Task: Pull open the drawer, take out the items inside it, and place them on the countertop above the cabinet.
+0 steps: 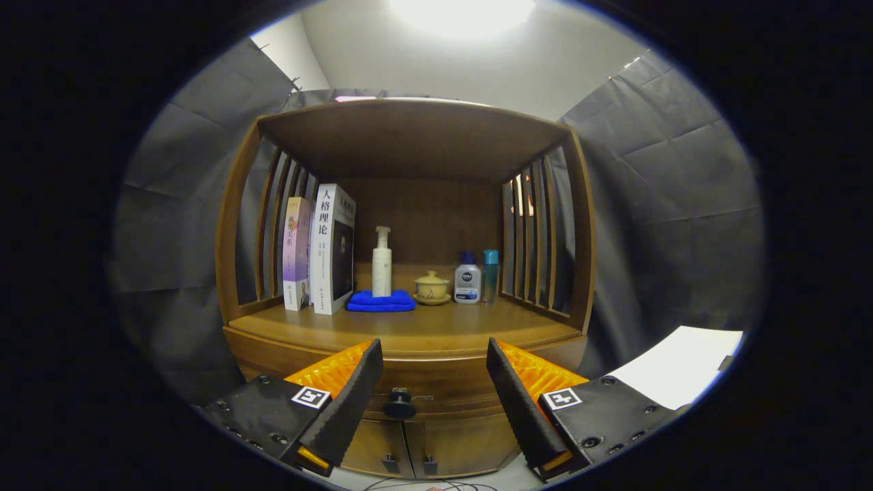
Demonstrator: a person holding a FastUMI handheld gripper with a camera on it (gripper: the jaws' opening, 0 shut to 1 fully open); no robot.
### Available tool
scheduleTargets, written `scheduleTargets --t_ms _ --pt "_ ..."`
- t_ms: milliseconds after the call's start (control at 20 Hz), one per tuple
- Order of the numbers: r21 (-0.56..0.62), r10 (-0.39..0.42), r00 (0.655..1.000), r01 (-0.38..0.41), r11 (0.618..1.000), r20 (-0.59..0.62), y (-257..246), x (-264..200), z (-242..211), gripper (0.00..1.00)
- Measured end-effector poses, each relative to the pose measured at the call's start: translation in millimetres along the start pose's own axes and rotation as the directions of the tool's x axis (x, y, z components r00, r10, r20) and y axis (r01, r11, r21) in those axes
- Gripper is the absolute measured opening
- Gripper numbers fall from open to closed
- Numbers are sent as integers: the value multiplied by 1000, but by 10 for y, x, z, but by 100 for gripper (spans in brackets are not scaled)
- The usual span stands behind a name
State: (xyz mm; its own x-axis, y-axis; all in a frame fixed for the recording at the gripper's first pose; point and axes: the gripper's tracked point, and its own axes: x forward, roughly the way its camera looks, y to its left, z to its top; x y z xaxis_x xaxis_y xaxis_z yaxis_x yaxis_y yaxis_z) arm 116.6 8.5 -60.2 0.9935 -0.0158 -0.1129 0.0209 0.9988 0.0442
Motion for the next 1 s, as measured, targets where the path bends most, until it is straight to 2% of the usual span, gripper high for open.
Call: scheduleTargets --t_ms 550,750,850,900,1000 --pt "-16 50 982 -54 998 -180 325 378 -955 98" --pt "-19 69 978 -74 997 -197 382 477 -1091 97" --pt "-8 87 976 -90 996 -202 437 530 -1128 88" --pt "-9 91 975 -94 996 -205 443 574 -1147 87" --pt "-4 99 968 -103 995 -230 446 593 -1218 77"
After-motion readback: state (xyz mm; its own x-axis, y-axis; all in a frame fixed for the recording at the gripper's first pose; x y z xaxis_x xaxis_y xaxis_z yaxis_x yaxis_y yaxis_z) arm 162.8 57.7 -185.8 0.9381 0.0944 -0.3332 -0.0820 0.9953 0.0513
